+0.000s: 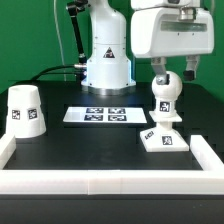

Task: Assemble lamp

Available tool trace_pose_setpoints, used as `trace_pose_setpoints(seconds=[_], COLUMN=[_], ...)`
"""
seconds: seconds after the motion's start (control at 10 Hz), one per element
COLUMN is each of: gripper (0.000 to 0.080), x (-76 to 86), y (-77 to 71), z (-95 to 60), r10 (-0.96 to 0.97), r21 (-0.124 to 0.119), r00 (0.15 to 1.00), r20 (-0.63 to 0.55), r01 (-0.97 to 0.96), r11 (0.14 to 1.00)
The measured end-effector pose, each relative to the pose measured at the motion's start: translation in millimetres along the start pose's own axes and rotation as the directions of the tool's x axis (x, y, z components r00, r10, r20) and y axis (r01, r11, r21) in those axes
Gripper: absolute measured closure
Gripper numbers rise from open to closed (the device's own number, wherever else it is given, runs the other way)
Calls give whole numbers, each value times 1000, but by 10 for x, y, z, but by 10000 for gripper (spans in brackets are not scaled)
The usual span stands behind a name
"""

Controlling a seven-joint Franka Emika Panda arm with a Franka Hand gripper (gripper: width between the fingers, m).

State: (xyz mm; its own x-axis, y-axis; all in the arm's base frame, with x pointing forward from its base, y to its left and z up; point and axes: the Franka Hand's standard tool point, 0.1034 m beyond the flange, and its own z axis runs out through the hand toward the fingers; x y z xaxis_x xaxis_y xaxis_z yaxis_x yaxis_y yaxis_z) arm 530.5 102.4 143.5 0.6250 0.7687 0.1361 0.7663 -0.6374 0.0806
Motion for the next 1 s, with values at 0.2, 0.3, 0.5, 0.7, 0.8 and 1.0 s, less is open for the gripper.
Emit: trace_pose_setpoints(seconds=[0.2,0.3,0.5,0.7,0.8,1.0], gripper=[100,100,100,100,100,100], x=[-70,-131,-160,-50,-66,-68], y=[-120,-200,-298,-275,-277,-276], z=[20,13,-50,-148,-128,-126], r10=[-127,-171,-183,-174,-173,-172], r21=[75,125,147,113,116,116], r00=[991,982,978,982,982,982], r20=[42,77,101,78,81,81], r01=[123,160,167,165,163,162], r11=[990,979,975,980,980,980])
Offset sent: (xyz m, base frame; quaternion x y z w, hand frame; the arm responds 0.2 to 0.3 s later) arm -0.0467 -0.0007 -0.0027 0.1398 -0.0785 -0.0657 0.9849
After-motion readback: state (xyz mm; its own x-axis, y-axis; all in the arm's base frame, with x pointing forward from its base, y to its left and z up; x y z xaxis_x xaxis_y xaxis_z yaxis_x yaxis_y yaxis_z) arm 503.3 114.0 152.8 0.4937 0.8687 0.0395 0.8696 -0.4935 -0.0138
